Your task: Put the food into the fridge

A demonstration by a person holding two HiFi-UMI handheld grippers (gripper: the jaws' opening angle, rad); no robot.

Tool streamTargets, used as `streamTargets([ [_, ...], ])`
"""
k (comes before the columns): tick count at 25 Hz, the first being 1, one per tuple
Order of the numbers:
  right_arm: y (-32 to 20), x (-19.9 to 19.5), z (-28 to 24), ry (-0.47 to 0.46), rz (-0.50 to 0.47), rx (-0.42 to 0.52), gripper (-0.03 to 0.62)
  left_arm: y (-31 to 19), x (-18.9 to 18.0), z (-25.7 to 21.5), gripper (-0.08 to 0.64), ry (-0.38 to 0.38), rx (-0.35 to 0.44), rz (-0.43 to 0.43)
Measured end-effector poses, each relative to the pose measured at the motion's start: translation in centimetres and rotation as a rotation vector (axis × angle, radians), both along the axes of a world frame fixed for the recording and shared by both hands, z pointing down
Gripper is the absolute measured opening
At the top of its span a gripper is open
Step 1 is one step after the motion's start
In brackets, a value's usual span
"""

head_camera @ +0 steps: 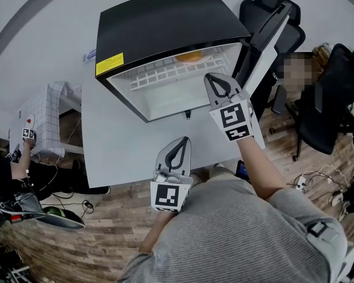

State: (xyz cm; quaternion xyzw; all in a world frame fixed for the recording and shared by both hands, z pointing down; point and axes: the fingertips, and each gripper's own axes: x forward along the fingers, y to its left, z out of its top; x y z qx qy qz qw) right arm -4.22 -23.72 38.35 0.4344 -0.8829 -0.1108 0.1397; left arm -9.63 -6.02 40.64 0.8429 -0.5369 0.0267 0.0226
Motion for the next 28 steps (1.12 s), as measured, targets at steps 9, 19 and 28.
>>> streamTargets([
  [9, 1.5, 0.2, -0.2, -0.015, -0.040, -0.009, 0.012, -0.4, 0.5, -0.3, 0.011, 0.002, 0.011, 0.013],
  [19, 4.2, 0.9, -0.4, -0.033, -0.056, -0.011, 0.012, -0.5, 0.5, 0.2, 0.011, -0.006, 0.001, 0.020],
  [28, 7.0, 2.0, -0.9, -0.087, -0.067, -0.012, 0.012, -0.7, 0.2, 0.2, 0.011, -0.009, 0.008, 0.014],
])
